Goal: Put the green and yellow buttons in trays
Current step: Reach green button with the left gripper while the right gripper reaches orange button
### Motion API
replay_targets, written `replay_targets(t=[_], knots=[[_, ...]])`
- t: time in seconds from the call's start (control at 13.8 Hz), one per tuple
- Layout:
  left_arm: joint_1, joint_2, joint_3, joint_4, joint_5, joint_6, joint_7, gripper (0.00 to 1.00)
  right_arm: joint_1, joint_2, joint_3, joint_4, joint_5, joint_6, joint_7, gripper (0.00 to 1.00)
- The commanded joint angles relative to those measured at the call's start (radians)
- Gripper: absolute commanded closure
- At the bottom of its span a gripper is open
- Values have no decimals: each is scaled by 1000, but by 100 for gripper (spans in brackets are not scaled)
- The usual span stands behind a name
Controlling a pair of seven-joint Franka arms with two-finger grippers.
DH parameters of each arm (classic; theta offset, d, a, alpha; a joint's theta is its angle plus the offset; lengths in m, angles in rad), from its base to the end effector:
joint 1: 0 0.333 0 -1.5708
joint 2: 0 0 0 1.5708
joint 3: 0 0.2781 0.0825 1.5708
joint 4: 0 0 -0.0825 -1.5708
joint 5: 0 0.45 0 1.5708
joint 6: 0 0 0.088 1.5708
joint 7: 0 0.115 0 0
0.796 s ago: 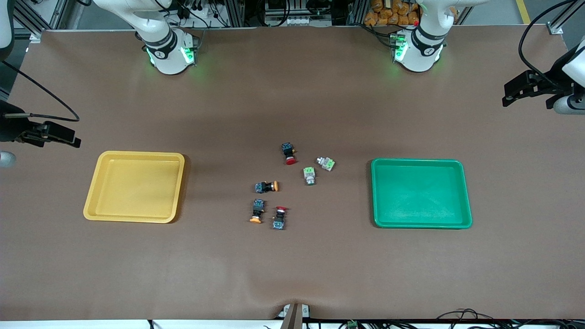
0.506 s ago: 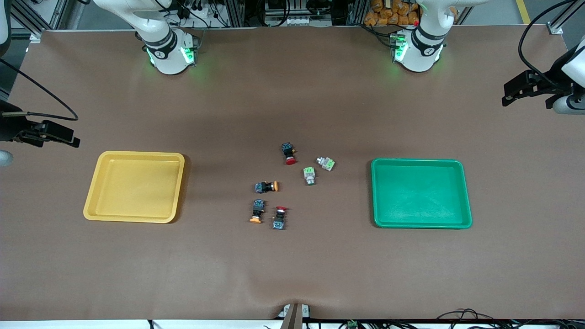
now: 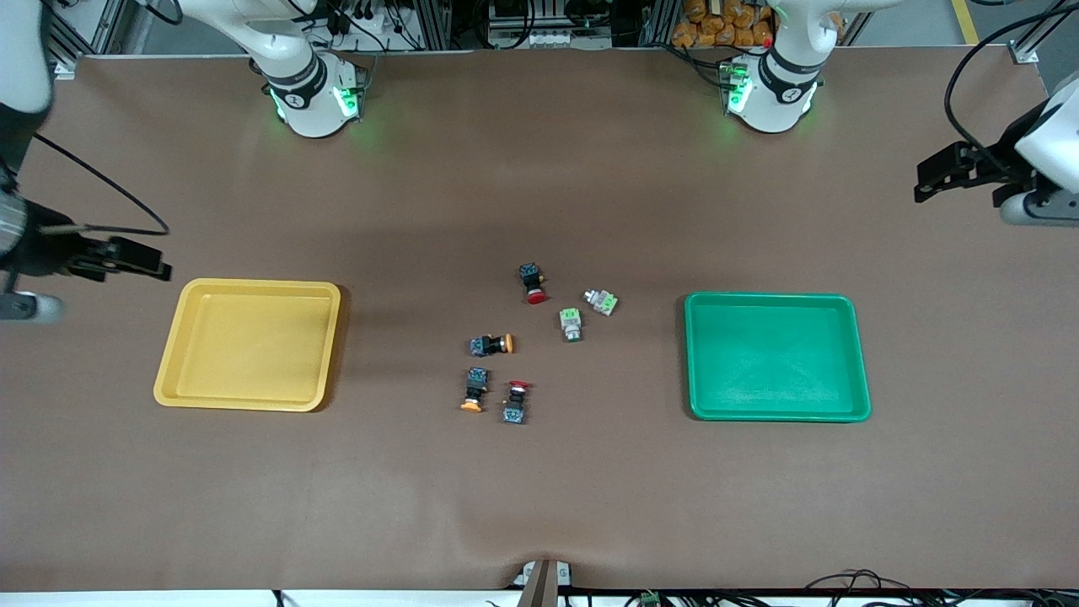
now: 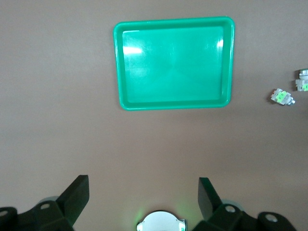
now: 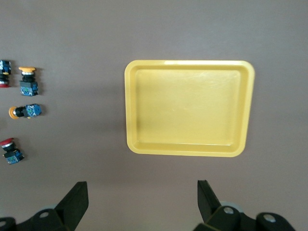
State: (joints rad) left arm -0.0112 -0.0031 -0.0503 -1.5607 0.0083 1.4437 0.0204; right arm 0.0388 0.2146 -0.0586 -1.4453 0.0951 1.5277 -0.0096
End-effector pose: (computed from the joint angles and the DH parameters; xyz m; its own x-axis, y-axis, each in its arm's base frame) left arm 0.6038 -0.0362 0.5755 0.9902 -0.0803 -0.1138 -0.0816 -0.9966 -0.0061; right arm 0.6676 0.0011 0.5043 0.9914 -0.0063 -0.1305 -0.0173 -0.9964 -0.0834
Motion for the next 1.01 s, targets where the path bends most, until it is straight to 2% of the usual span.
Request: replay_targets(t=[0.0,0.29,0.43,0.58,0.94], knots=[[-29,55,-11,8,-19,-14,-19,0,48,71,-4,23,2,37,11,0],[-99,146,-13,10,-28,24,-108,0,70,130,-4,23,-37,57,-1,0],[-127,185,-13,10,-62,53,-170,0,73,189,-1,23,-37,132,3,0],[-157,221,-13,1,-82,99,-255,0,159,224,3,23,-38,236,20,0],[-242,261,-13,-97,-87,263,-379,0,249,307,5,26,3,273,353,0]])
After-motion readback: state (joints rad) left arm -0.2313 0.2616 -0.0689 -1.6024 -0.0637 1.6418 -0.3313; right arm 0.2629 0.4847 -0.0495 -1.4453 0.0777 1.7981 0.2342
